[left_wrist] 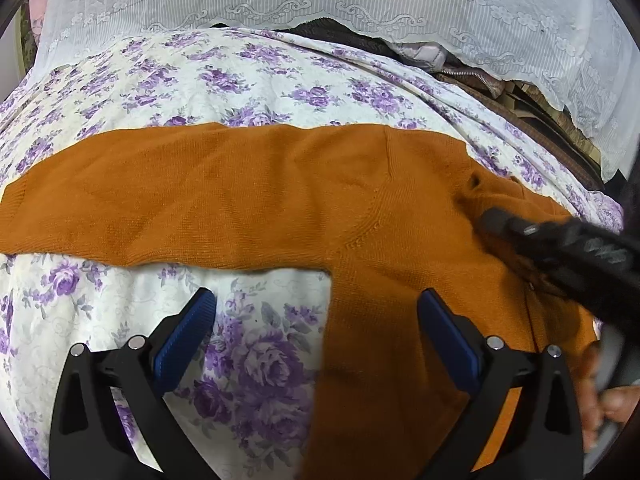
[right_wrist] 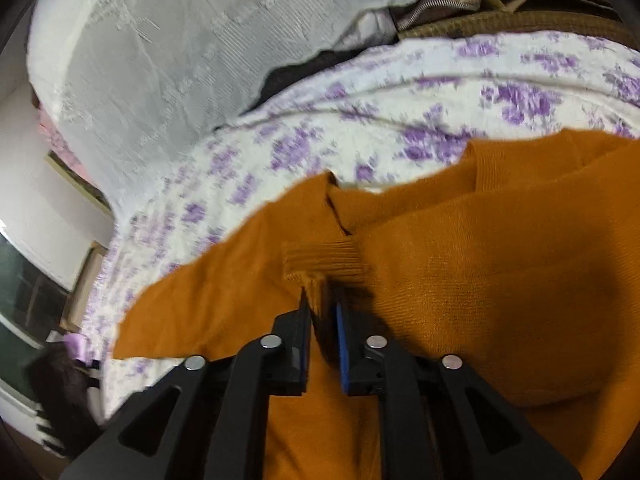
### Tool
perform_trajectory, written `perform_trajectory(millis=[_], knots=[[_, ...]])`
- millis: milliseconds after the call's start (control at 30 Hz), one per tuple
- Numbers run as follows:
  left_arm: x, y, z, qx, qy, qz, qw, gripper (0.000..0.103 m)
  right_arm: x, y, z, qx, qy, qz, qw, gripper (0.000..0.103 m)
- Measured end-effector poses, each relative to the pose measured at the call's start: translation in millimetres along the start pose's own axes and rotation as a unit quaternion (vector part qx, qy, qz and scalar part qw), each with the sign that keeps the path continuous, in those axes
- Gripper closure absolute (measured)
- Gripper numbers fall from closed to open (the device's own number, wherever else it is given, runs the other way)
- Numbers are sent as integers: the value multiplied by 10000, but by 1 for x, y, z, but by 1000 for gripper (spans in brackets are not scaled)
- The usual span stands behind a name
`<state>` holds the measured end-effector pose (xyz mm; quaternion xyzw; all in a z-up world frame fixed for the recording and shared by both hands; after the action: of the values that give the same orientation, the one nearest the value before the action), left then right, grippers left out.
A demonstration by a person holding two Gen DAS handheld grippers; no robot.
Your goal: Fold small clothes
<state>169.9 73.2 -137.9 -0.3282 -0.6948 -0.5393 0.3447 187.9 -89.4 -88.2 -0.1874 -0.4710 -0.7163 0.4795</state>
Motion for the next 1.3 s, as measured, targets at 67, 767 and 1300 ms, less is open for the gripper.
perform_trajectory(millis=[67, 767, 1300], knots=[[0, 0, 0, 4, -3, -3, 10000, 5, 22, 1, 6, 161, 97, -160, 9997, 88], [-50, 58, -91, -135, -537, 539, 9970, 10, 140, 19, -130, -325, -576, -1218, 9904, 90], [-15, 66, -77, -487, -495, -347, 9970, 99, 116, 56, -159, -954, -311, -1084, 9890, 79]])
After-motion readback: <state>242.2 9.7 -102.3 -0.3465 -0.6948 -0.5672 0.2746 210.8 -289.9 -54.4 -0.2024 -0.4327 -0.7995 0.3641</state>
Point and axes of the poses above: each gripper's, at about its wrist camera, not at the fingertips, and x roughly against the way its jaws point, z to its left, y to its top, the point moved 5 cm from there along -x, roughly the way its jaws point, and after that the axes turned 6 degrees about z, right-handed, at the moved point
